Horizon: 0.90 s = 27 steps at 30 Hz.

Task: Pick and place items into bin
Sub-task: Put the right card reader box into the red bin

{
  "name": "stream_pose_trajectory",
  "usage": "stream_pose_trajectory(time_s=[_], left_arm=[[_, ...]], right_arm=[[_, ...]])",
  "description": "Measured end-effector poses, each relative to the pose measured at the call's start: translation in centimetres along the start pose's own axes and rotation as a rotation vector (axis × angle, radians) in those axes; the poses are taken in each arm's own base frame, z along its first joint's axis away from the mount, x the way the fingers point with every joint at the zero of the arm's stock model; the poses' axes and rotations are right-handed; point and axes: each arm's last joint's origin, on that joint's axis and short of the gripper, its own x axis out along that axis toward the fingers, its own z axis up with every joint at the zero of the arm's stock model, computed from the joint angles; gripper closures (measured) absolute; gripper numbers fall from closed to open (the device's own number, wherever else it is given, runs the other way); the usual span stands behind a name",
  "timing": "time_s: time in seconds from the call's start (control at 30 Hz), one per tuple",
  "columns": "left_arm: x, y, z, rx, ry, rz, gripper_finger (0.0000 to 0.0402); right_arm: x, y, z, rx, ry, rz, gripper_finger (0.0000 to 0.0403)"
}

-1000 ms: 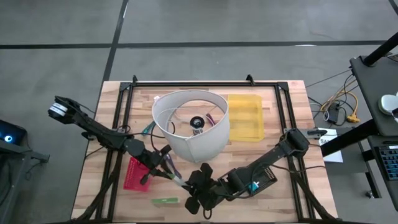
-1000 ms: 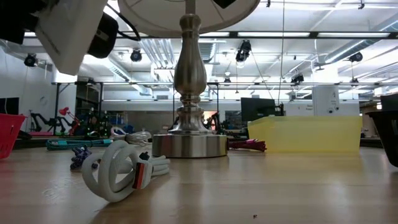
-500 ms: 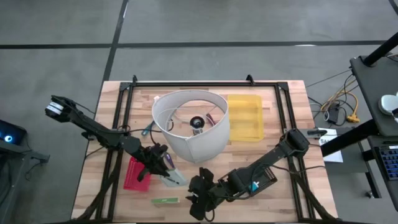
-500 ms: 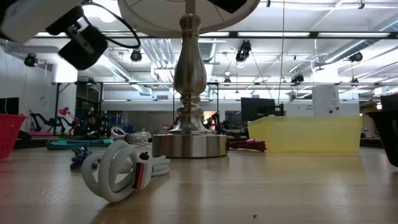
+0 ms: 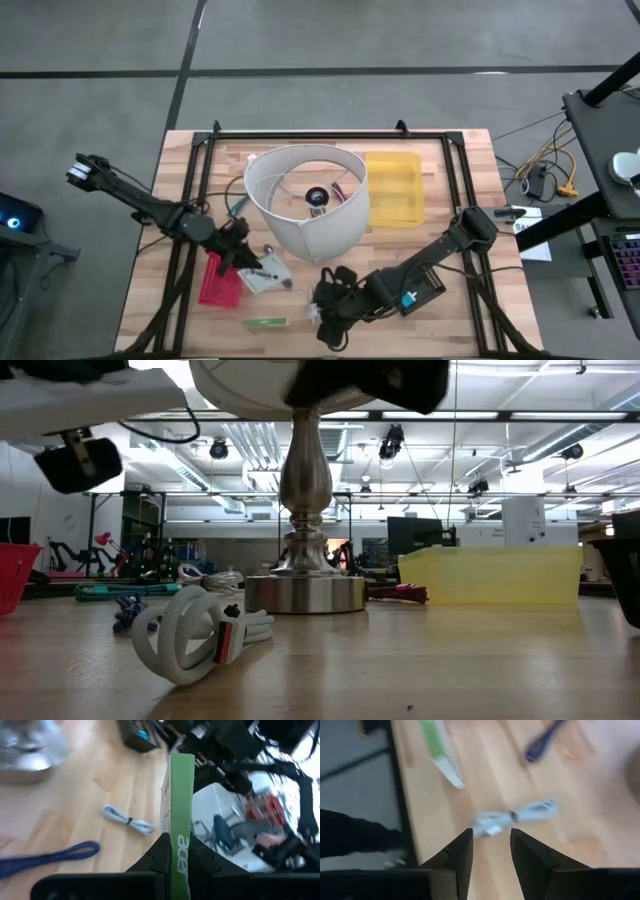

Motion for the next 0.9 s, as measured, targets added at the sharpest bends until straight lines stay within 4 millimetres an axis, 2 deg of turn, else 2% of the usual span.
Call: stream_pose_trajectory(time_s=[0.17, 0.43, 0.67, 0.9], left_arm=[[-1.2, 0.5, -0.3, -0.121, -0.055, 0.115, 0.0386], [-2.5, -0.2, 0.2, -0.281, -0.153, 0.248, 0.0387], [-3.3, -1.6, 0.6, -0.368, -0.08, 0.449, 0.0387], [-3.2, -3.4, 1.0, -0.455, -0.016, 0.675, 0.0387]], right_arm=[[-0.4, -1.2, -0.9, -0.108, 0.109, -0.115, 0.0294], [-1.0, -3.1, -2.0, -0.25, 0.272, -0.271, 0.0307], [-1.8, -4.2, -2.6, -0.351, 0.373, -0.371, 0.0316], [-4.0, -5.2, -2.4, -0.414, 0.361, -0.49, 0.0325]])
